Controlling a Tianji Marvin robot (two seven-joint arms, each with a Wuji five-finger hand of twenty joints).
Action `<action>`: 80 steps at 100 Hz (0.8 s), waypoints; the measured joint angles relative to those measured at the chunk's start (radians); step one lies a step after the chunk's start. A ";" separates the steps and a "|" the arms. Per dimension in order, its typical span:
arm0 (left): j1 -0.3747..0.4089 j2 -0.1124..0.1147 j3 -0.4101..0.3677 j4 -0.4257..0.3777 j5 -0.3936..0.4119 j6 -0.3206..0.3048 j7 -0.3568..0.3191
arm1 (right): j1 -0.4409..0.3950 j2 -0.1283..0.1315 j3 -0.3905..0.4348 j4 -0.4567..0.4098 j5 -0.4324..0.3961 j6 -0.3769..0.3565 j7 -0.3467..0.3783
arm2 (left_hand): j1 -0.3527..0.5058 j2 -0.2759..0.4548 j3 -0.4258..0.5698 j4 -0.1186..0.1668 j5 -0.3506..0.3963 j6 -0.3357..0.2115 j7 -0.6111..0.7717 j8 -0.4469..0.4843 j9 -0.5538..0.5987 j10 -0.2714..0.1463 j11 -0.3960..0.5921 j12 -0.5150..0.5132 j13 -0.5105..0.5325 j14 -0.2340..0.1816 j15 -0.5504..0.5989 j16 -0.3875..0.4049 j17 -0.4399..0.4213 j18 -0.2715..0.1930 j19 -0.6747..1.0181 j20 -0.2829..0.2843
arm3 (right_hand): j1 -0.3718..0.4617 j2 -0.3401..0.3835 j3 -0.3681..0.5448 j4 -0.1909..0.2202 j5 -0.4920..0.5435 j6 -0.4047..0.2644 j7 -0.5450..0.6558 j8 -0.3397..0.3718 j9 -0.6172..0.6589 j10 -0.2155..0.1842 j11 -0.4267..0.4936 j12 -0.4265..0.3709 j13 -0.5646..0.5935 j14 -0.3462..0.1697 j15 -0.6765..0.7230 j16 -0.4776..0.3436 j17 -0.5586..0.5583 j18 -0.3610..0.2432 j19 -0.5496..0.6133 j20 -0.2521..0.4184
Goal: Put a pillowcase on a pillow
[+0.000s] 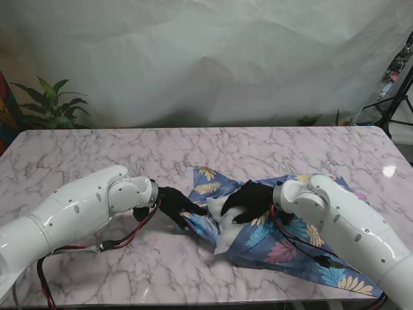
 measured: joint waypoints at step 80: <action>0.072 0.036 -0.227 -0.094 0.286 -0.191 0.167 | -0.001 -0.006 -0.020 0.009 0.002 0.043 -0.017 | -0.081 0.195 -0.181 -0.035 0.095 -0.110 0.213 0.192 -0.542 0.209 -0.905 -0.679 -0.623 0.145 -0.801 -0.746 -0.172 0.026 -0.669 -0.117 | -0.001 0.000 0.002 0.000 0.001 -0.002 0.013 0.000 0.012 -0.002 0.000 0.002 0.011 0.000 0.001 0.000 0.005 0.008 0.019 0.004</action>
